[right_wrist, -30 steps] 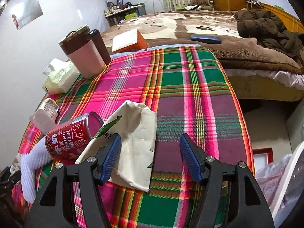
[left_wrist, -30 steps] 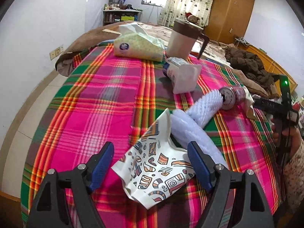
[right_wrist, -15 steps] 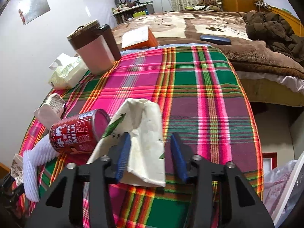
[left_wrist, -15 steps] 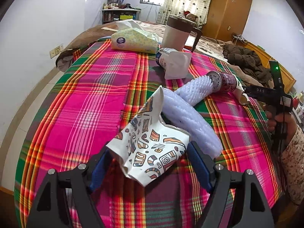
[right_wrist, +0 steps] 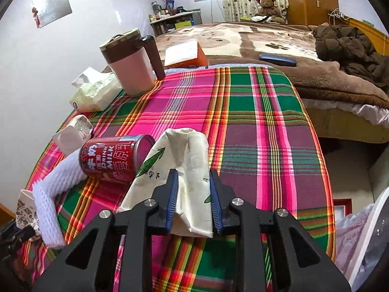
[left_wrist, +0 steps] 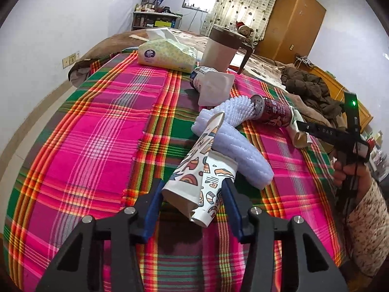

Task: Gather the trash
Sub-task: 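Grasp the patterned paper cup with the left tool while the right tool grasps the cream paper bag, then carry the paper cup and paper bag over the wastebasket with both tools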

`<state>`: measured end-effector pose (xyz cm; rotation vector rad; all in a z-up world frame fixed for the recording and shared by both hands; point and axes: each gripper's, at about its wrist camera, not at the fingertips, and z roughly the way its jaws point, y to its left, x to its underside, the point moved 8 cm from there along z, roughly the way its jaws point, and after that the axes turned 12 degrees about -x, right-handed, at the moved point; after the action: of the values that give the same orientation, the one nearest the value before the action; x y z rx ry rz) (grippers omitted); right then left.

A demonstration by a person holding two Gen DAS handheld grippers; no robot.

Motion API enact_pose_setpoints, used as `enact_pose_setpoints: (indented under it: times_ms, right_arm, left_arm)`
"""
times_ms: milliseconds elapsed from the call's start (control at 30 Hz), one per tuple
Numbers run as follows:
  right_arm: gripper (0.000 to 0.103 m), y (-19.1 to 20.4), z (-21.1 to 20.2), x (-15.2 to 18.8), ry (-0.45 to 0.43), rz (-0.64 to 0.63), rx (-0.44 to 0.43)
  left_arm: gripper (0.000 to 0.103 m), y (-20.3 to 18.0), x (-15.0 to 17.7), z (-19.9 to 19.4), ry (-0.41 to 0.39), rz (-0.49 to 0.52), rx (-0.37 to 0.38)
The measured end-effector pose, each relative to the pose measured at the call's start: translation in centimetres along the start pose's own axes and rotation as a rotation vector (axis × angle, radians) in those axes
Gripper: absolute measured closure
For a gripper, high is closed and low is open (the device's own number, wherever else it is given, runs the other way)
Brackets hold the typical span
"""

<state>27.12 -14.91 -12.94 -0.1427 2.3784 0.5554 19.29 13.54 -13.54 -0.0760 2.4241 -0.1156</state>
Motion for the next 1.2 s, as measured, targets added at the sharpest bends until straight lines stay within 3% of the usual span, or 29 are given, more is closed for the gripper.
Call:
enact_pose_setpoints:
  times_ms: [33,200,267,400,500,600,1200]
  right_arm:
    - [0.094,0.0,-0.2,0.0,-0.005,-0.001,-0.003]
    - [0.094,-0.3,-0.3,0.2,-0.007,0.003,0.0]
    - [0.094,-0.2,-0.3,0.3,-0.005,-0.001,-0.003]
    - [0.094,0.0,-0.5,0.4,-0.008,-0.009,-0.006]
    - [0.094,-0.1,-0.7,0.6,-0.012,-0.002,-0.011]
    - [0.094,-0.1,-0.9,0.7,-0.016,0.001,-0.014]
    - [0.096,-0.4,-5.4,2.4,-0.079,0.011,-0.043]
  left_arm:
    - [0.052,0.0,-0.1,0.1,-0.001,-0.005,0.0]
    - [0.049,0.1,-0.6,1.1,0.008,-0.049,0.024]
    - [0.043,-0.1,-0.5,1.8,0.038,-0.067,0.05]
    - [0.043,-0.9,-0.6,1.8,0.028,-0.031,0.014]
    - [0.047,-1.3,-0.4,1.7,0.016,-0.004,-0.005]
    - [0.062,-1.5,-0.6,1.0,-0.012,0.001,-0.013]
    - [0.064,-1.9,-0.7,-2.7,-0.101,-0.061,-0.064]
